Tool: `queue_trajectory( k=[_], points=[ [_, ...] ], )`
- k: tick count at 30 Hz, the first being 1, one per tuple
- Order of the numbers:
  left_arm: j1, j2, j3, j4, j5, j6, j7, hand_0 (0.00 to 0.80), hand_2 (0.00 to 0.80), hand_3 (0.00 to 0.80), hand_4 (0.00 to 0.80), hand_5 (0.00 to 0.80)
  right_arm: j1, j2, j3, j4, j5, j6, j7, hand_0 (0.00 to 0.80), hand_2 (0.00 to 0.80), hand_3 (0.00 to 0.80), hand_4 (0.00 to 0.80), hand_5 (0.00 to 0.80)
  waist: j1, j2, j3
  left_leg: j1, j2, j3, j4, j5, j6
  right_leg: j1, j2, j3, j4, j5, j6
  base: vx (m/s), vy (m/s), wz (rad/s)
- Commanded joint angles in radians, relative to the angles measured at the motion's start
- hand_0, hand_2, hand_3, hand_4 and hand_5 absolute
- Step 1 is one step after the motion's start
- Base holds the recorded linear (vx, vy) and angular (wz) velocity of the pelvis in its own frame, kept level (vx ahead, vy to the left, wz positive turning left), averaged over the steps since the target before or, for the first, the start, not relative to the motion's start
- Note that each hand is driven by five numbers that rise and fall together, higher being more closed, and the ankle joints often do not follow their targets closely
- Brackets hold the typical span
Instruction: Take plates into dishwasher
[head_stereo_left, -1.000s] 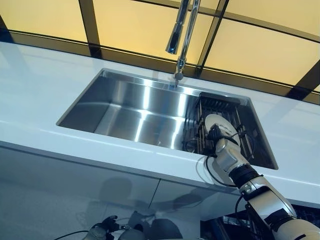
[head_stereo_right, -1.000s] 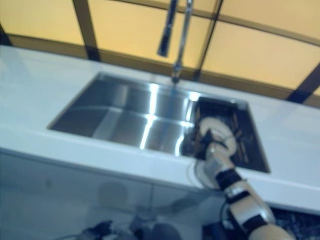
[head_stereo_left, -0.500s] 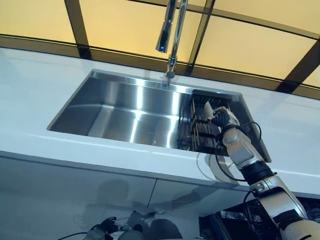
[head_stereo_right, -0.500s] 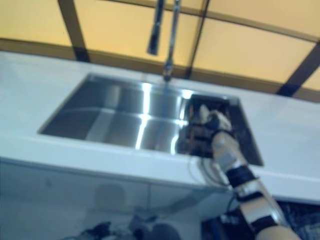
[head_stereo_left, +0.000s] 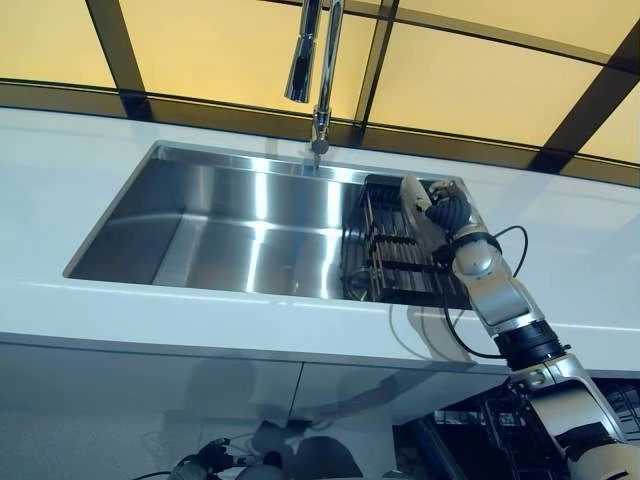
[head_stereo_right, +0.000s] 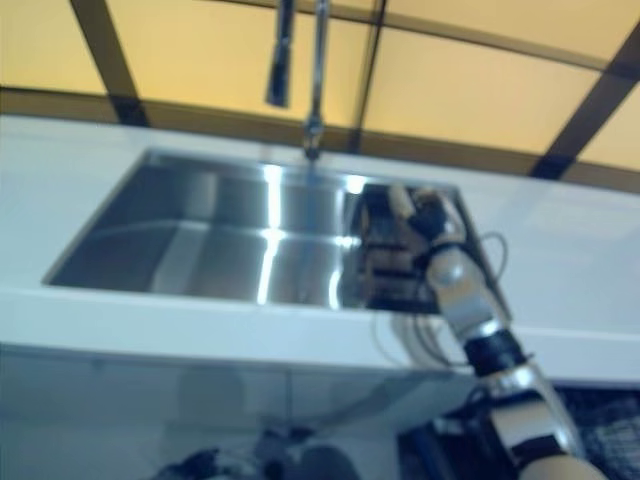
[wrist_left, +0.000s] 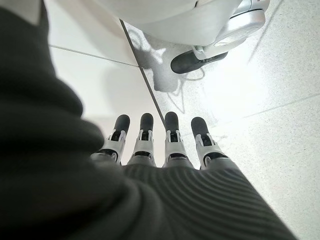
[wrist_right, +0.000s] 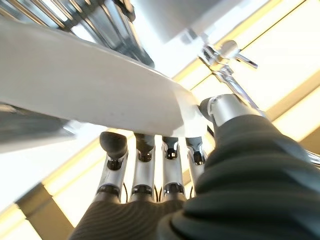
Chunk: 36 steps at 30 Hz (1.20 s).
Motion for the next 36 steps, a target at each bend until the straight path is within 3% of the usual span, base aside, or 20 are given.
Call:
queue_trajectory(
  k=[1,19,36],
  points=[
    [-0.002,-0.017,0.005,0.025,0.039,-0.029,0.013,0.000,0.000,0.000,0.000,0.000,-0.041,-0.109,-0.095,-0.125,-0.078,-0.094,-0.053,0.800,0.800,0.800,0.800,0.800,-0.005,0.008,-0.027,0.038,-0.021,0.108,-0.023,-0.104,0.049,-0.071,0.037,0.026,-0.009,-0.006,0.010,-0.036,-0.054,-0.12],
    [0.013,-0.009,0.022,0.045,0.012,-0.051,0.031,0.000,0.000,0.000,0.000,0.000,-0.031,-0.287,-0.219,-0.302,0.045,-0.159,-0.209,0.800,0.800,0.800,0.800,0.800,-0.062,-0.013,-0.073,0.020,0.008,0.192,-0.023,-0.102,0.026,-0.014,0.104,0.062,-0.142,-0.060,0.008,-0.043,-0.064,-0.20],
    [0.003,-0.016,0.045,0.073,0.002,-0.057,0.039,0.000,0.000,0.000,0.000,0.000,0.077,-0.419,-0.340,-0.322,0.118,-0.163,-0.197,0.800,0.800,0.800,0.800,0.800,-0.147,-0.029,-0.113,0.008,0.080,0.274,-0.023,-0.056,-0.039,0.050,0.205,0.114,-0.316,-0.091,-0.055,-0.055,-0.119,-0.21]
  ],
)
